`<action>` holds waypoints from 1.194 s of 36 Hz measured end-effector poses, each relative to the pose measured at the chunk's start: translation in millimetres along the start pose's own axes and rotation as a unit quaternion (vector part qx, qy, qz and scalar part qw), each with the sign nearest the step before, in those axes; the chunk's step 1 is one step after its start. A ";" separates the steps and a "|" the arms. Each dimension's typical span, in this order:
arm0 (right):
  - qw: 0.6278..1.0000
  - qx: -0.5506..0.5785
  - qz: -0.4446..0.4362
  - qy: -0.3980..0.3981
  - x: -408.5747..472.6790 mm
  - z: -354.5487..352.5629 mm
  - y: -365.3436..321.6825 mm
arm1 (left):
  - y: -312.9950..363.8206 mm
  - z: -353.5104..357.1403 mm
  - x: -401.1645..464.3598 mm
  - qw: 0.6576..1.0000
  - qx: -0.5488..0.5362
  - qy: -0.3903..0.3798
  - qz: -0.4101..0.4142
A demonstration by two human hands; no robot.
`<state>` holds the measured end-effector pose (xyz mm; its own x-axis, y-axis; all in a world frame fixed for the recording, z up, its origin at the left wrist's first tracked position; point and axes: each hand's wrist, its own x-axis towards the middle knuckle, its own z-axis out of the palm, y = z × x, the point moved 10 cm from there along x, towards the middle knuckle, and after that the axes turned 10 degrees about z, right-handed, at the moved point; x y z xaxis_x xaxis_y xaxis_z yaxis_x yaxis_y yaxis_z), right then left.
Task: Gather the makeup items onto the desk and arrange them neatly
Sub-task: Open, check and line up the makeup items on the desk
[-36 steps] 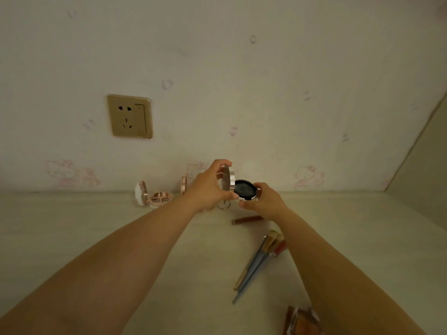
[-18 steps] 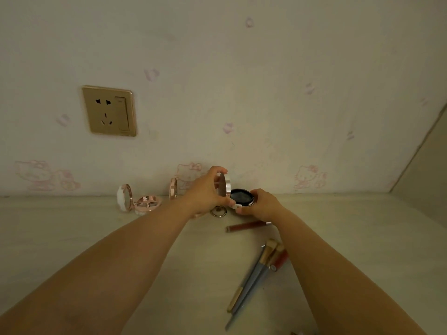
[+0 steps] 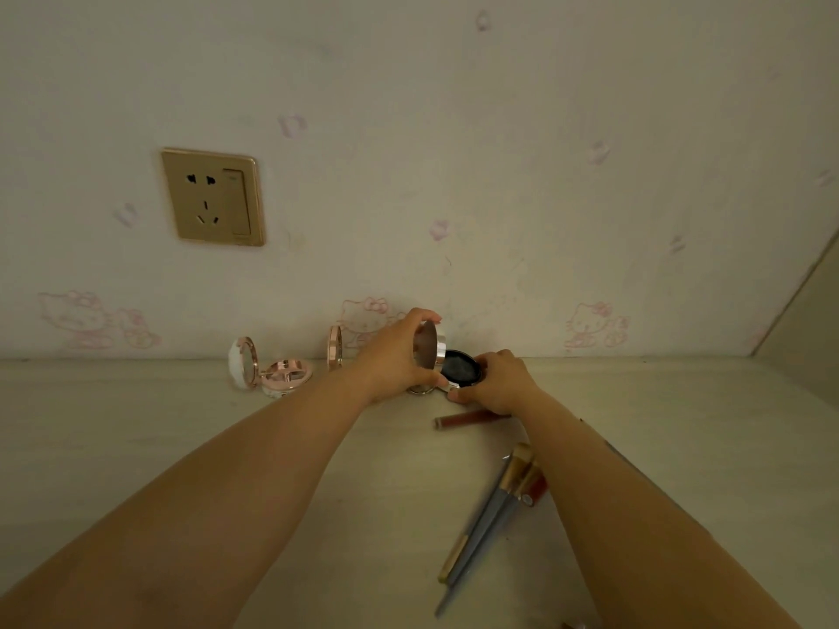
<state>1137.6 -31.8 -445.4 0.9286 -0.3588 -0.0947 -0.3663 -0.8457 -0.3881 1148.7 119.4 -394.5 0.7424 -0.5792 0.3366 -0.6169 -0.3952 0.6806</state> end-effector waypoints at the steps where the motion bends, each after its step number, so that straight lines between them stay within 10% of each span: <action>1: 1.000 0.000 -0.001 0.001 0.2 0.3 0.3 | 0.8 0.7 -0.9 1.000 0.007 0.001 0.004; 11: 1.000 0.011 -0.001 -0.006 -1.2 -0.5 1.4 | 4.5 8.2 -4.5 0.973 0.227 -0.022 0.027; 43: 1.000 -0.020 0.023 -0.005 -15.3 -4.5 -1.7 | 6.0 5.4 -12.8 0.962 0.269 -0.035 0.027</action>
<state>1123.7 -26.7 -439.1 0.9113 -0.3938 -0.1203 -0.4103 -0.8440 -0.3455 1134.1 120.6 -398.3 0.6982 -0.6484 0.3035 -0.7136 -0.6646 0.2215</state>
